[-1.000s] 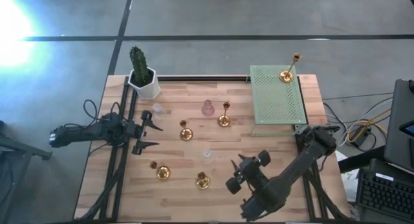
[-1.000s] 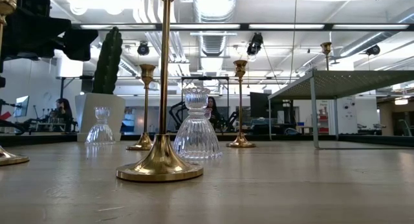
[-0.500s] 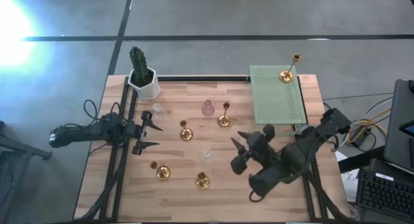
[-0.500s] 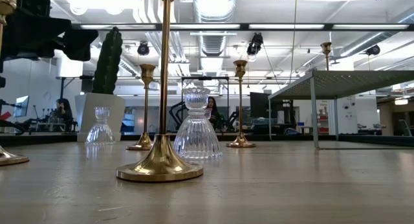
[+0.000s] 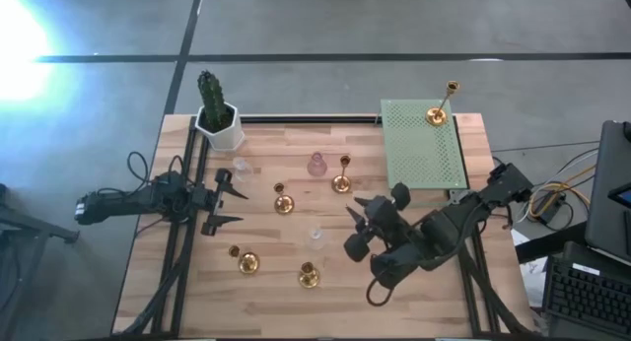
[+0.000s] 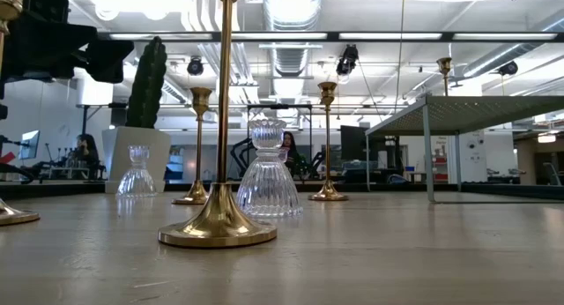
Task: Pick & Place candle stick holders
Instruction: Put the gold candle holder on the shelf
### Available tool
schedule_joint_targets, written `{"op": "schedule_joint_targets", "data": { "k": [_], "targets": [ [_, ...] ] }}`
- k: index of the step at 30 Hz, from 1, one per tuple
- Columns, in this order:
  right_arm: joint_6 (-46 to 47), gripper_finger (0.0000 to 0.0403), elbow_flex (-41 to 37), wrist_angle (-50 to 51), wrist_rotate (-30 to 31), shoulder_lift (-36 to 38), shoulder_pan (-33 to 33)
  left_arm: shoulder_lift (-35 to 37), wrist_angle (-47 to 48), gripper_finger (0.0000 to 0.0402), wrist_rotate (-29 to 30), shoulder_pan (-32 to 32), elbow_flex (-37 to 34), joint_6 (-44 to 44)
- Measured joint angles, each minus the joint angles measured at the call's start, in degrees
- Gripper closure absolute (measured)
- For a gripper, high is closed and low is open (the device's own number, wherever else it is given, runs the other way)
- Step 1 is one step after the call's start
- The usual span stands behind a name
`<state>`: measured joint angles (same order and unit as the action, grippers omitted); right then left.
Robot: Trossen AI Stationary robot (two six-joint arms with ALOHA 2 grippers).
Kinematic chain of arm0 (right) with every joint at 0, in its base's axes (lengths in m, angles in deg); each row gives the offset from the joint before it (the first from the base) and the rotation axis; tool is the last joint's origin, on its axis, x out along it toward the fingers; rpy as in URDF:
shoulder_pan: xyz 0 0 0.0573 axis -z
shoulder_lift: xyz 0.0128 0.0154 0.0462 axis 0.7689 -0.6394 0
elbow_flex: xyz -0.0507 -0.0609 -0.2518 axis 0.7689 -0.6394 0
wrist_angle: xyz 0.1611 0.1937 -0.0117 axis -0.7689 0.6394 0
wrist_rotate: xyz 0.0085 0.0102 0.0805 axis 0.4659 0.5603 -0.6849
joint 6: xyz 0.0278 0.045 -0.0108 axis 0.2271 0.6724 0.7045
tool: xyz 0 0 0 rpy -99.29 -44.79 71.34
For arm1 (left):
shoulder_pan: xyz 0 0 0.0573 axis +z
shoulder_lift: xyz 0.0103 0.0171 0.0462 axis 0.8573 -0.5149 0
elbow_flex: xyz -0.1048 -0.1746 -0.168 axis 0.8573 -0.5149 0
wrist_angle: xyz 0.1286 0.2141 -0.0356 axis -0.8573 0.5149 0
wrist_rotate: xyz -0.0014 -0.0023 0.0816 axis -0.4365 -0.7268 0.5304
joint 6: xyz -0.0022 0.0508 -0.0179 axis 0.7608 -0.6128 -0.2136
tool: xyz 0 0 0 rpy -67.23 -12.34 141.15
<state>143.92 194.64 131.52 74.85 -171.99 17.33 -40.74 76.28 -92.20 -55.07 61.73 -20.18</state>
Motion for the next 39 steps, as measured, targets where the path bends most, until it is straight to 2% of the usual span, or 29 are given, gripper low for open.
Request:
{"op": "schedule_joint_targets", "data": {
  "k": [8, 10, 13, 15, 18, 24, 28, 32, 39],
  "targets": [
    [3.1, 0.0301, -2.9, -0.1, -2.3, 0.0, -0.2, 0.0, 0.0, 0.0128, 0.0, 0.0, 0.0, 0.0],
    [4.6, 0.0305, -4.2, -0.2, -4.8, 0.0, -0.6, 0.0, 0.0, 0.0128, 0.0, 0.0, 0.0, 0.0],
    [8.7, 0.0311, -7.7, -1.7, -11.7, 0.0, -2.1, 0.0, 0.0, 0.0128, 0.0, 0.0, 0.0, 0.0],
    [9.9, 0.0314, -11.5, -6.7, -15.1, 0.0, -3.4, 0.0, 0.0, 0.0128, 0.0, 0.0, 0.0, 0.0],
    [9.4, 0.0319, -18.1, -18.1, -16.2, 0.0, -5.8, 0.0, 0.0, 0.0128, 0.0, 0.0, 0.0, 0.0],
    [1.1, 0.0323, -33.4, -53.7, -16.0, -1.5, -7.8, 0.0, 0.0, 0.0128, 0.0, 0.0, 0.0, 0.0],
    [-6.4, 0.0308, -38.8, -72.2, -17.8, -6.0, -6.8, 0.0, 0.0, 0.0128, 0.0, 0.0, 0.0, 0.0],
    [-9.2, 0.0278, -39.4, -78.4, -19.0, -10.8, -5.3, 0.0, 0.0, 0.0128, 0.0, 0.0, 0.0, 0.0],
    [-13.8, 0.0217, -33.8, -77.9, -19.2, -17.3, -2.8, -0.2, 0.0, 0.0128, 0.0, 0.0, 0.0, 0.0]
  ]
}}
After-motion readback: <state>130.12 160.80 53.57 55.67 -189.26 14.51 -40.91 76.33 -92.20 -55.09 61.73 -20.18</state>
